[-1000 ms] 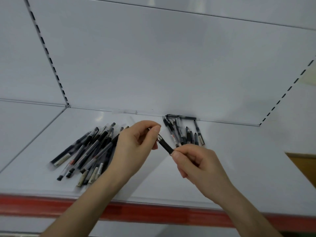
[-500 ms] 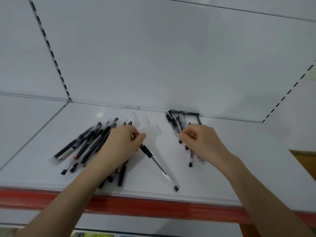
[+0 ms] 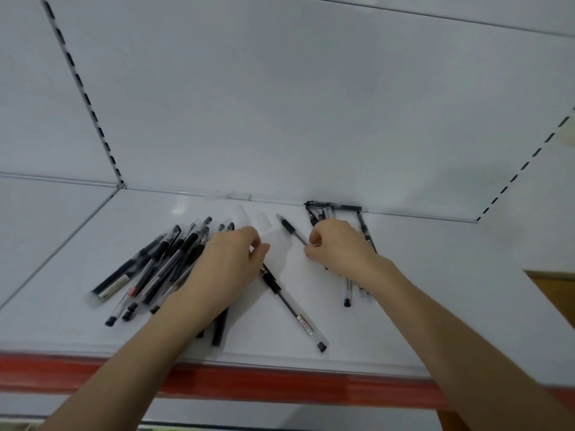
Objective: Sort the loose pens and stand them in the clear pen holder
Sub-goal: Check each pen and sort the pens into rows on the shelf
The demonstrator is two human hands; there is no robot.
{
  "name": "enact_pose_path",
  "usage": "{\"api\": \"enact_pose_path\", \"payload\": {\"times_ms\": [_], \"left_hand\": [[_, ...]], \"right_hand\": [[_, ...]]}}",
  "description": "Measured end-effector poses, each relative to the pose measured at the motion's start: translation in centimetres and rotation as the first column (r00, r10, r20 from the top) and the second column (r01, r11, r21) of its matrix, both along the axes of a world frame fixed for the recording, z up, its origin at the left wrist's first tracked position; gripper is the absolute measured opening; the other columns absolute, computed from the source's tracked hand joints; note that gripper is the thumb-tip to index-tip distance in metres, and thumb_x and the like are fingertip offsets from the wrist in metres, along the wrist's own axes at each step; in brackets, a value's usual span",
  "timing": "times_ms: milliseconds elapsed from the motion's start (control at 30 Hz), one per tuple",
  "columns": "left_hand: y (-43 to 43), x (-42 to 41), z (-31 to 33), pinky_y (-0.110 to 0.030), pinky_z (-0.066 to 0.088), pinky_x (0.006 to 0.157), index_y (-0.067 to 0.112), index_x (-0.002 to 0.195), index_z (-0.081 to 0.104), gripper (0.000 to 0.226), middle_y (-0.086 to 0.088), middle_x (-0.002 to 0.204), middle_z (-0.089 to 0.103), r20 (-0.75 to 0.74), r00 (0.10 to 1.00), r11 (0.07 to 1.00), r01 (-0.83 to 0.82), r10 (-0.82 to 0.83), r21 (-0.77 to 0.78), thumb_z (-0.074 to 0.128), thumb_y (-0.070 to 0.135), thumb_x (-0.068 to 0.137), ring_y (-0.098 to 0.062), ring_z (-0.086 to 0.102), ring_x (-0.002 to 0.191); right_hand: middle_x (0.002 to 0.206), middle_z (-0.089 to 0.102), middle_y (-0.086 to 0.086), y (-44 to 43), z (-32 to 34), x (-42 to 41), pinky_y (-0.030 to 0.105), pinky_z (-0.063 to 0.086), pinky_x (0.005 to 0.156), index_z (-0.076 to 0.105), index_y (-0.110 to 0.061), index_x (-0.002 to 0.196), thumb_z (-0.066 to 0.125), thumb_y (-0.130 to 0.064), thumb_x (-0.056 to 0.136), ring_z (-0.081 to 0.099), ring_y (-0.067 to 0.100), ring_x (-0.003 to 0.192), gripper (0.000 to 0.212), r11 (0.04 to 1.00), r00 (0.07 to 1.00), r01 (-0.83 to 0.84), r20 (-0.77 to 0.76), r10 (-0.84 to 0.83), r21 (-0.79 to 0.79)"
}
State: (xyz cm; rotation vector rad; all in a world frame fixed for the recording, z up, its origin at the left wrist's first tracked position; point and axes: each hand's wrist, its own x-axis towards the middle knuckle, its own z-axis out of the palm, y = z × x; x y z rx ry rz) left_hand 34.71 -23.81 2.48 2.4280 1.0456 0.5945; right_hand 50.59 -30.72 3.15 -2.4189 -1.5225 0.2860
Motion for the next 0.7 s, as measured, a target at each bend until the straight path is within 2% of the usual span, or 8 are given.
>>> {"api": "enact_pose_path", "payload": {"times_ms": [33, 67, 133, 167, 300, 433, 567, 700], "left_hand": [[0.1, 0.2, 0.1, -0.028, 0.041, 0.068, 0.005, 0.094, 0.062, 0.021, -0.011, 0.080, 0.067, -0.002, 1.000, 1.000, 0.026, -0.026, 0.005, 0.049, 0.021, 0.093, -0.023, 0.057, 0.076], [0.2, 0.5, 0.2, -0.028, 0.041, 0.069, 0.005, 0.093, 0.063, 0.019, -0.011, 0.082, 0.067, -0.003, 0.998, 0.998, 0.063, -0.063, 0.013, 0.048, 0.017, 0.093, -0.024, 0.058, 0.078], [1.0, 1.8, 0.2, -0.031, 0.042, 0.074, 0.004, 0.091, 0.064, 0.018, -0.010, 0.088, 0.067, -0.002, 0.989, 0.988, 0.149, -0.149, 0.044, 0.046, 0.009, 0.091, -0.026, 0.059, 0.084], [1.5, 2.8, 0.1, -0.031, 0.042, 0.076, 0.004, 0.091, 0.064, 0.019, -0.011, 0.091, 0.066, -0.008, 0.982, 0.979, 0.191, -0.190, 0.066, 0.045, 0.007, 0.091, -0.027, 0.058, 0.087], [3.4, 7.9, -0.1, -0.030, 0.041, 0.081, 0.003, 0.103, 0.065, 0.024, -0.015, 0.102, 0.063, -0.108, 0.945, 0.936, 0.323, -0.310, 0.141, 0.043, 0.006, 0.093, -0.029, 0.057, 0.094], [4.6, 11.8, -0.7, -0.040, 0.044, 0.087, 0.004, 0.110, 0.059, 0.027, -0.019, 0.105, 0.059, -0.236, 0.909, 0.910, 0.383, -0.342, 0.158, 0.039, 0.002, 0.092, -0.033, 0.055, 0.098], [5.1, 13.4, -0.8, -0.032, 0.039, 0.092, 0.007, 0.118, 0.059, 0.030, -0.016, 0.116, 0.053, -0.323, 0.884, 0.898, 0.406, -0.339, 0.169, 0.043, 0.007, 0.093, -0.032, 0.052, 0.108], [5.4, 13.7, -0.3, -0.030, 0.033, 0.101, 0.012, 0.122, 0.059, 0.034, -0.008, 0.140, 0.041, -0.392, 0.856, 0.885, 0.430, -0.336, 0.179, 0.043, 0.007, 0.092, -0.031, 0.044, 0.124]], "right_hand": [[0.082, 0.066, 0.017, -0.7, 0.1, 0.4, 0.039, 0.051, 0.067, 0.063, 0.001, 0.085, 0.055, -0.016, 0.084, 0.062, 0.033, 0.079, 0.019, 0.998, 0.995, 0.029, -0.094, -0.023, 0.062], [0.083, 0.067, 0.012, -1.5, 0.3, 0.8, 0.033, 0.051, 0.070, 0.065, -0.003, 0.088, 0.056, -0.017, 0.083, 0.063, 0.026, 0.076, 0.018, 0.988, 0.984, 0.076, -0.172, -0.053, 0.131], [0.070, 0.062, -0.002, -3.1, 0.8, 1.9, 0.013, 0.044, 0.060, 0.064, -0.012, 0.082, 0.059, -0.019, 0.082, 0.056, 0.010, 0.064, 0.009, 0.954, 0.963, 0.175, -0.245, -0.114, 0.244], [0.064, 0.058, -0.006, -3.9, 1.0, 2.5, 0.010, 0.039, 0.054, 0.063, -0.014, 0.080, 0.059, -0.019, 0.082, 0.051, 0.006, 0.060, 0.007, 0.939, 0.953, 0.222, -0.260, -0.153, 0.263], [0.064, 0.057, -0.004, -6.7, 0.7, 4.0, 0.009, 0.038, 0.044, 0.059, -0.013, 0.086, 0.055, -0.016, 0.086, 0.050, 0.008, 0.054, 0.005, 0.916, 0.906, 0.318, -0.363, -0.218, 0.245], [0.076, 0.061, 0.002, -9.1, -0.3, 4.6, 0.024, 0.048, 0.057, 0.054, -0.016, 0.099, 0.057, -0.011, 0.086, 0.055, 0.014, 0.065, 0.014, 0.892, 0.858, 0.358, -0.474, -0.197, 0.276], [0.077, 0.064, -0.002, -10.9, -0.5, 5.1, 0.027, 0.050, 0.063, 0.050, -0.020, 0.105, 0.059, -0.010, 0.086, 0.062, 0.014, 0.070, 0.024, 0.877, 0.837, 0.375, -0.516, -0.181, 0.300], [0.073, 0.064, -0.003, -11.4, -0.4, 5.4, 0.028, 0.052, 0.061, 0.052, -0.020, 0.106, 0.059, -0.008, 0.085, 0.062, 0.012, 0.063, 0.025, 0.870, 0.821, 0.384, -0.545, -0.168, 0.310]]}}
